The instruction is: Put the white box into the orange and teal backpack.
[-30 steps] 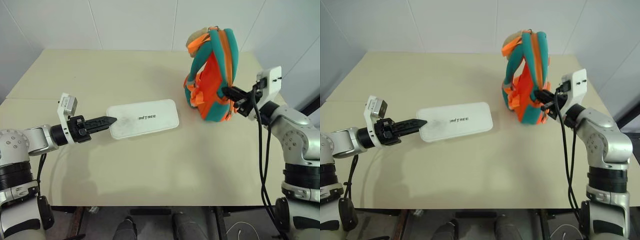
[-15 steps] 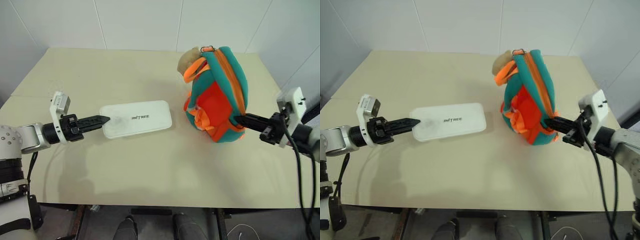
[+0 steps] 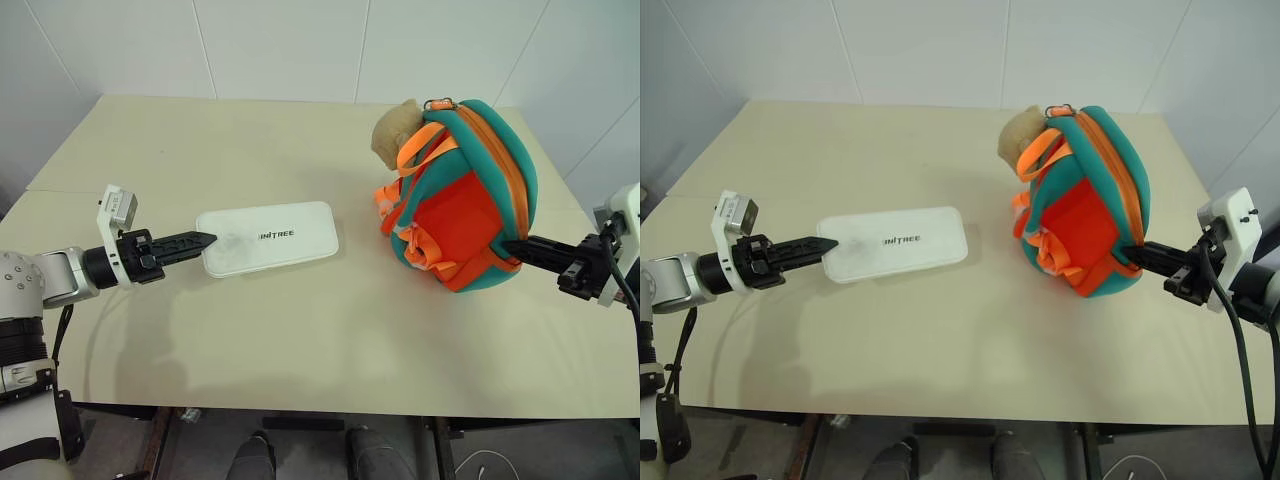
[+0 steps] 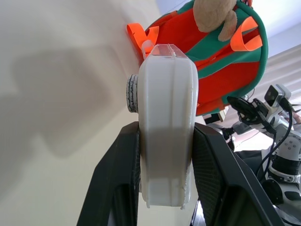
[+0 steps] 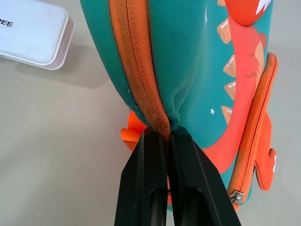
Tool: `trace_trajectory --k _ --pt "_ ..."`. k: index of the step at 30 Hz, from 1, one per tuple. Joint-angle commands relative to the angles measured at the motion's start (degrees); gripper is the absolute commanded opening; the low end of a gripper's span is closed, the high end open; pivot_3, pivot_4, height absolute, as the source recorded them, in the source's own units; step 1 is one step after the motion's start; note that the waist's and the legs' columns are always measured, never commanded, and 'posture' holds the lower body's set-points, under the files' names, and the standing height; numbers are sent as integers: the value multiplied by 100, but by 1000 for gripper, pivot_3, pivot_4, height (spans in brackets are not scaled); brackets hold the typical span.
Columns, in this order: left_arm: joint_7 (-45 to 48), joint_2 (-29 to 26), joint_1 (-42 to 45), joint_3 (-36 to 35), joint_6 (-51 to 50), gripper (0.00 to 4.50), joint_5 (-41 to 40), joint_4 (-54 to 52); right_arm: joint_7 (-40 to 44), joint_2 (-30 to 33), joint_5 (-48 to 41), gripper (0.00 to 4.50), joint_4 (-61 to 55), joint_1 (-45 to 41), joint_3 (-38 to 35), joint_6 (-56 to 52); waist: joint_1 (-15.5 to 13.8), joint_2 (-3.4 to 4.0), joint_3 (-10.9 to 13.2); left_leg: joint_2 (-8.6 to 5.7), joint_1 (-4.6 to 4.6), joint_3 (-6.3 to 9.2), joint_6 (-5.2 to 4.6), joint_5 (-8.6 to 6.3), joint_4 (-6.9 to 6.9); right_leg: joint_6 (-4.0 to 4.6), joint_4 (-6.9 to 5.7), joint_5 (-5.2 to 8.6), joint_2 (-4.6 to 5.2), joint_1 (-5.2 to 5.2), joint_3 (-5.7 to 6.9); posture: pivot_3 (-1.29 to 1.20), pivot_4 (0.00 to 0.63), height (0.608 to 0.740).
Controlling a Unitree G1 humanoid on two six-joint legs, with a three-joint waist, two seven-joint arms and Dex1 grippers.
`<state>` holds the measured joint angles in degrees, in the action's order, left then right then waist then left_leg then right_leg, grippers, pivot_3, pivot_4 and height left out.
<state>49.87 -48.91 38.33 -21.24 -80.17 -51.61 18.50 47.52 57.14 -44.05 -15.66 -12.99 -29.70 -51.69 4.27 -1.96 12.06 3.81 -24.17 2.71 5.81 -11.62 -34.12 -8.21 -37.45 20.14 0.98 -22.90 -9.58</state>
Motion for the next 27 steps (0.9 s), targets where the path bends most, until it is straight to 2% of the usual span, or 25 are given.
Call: trace_trajectory --k 1,10,15,18,24,27 --pt "175 -84 160 -17 123 1223 -29 -48 101 250 -75 1452 -146 54 -208 -84 0 0 0 0 0 0 0 0 -1 0 0 0 0 0 0 0 150 740" --pt "243 -24 250 117 238 1222 37 72 706 872 143 4458 -126 725 -574 -79 -22 0 0 0 1 0 0 0 -4 0 0 0 -1 3 0 0 150 740" --pt "291 8 360 204 291 1222 93 176 1237 1204 209 4500 -429 1389 -636 -190 -42 -1 0 0 2 0 0 0 -8 -1 -1 0 -2 5 0 0 150 740" --pt "334 13 427 252 320 1222 137 246 1325 1198 12 4500 -788 1456 -496 -293 -40 -1 0 0 2 0 0 0 -8 -1 -1 0 -3 6 0 0 150 740" --pt "278 37 374 79 187 1222 25 145 759 625 -814 4500 -1461 890 -22 -687 -44 -5 -3 0 3 2 0 0 -15 -4 -5 -3 -3 9 0 0 150 740" --pt "187 46 313 -62 77 1222 -23 97 121 8 -1424 4500 -1621 221 398 -848 -30 -9 -3 1 3 2 0 0 -17 -4 -5 -3 -3 9 0 0 150 740"
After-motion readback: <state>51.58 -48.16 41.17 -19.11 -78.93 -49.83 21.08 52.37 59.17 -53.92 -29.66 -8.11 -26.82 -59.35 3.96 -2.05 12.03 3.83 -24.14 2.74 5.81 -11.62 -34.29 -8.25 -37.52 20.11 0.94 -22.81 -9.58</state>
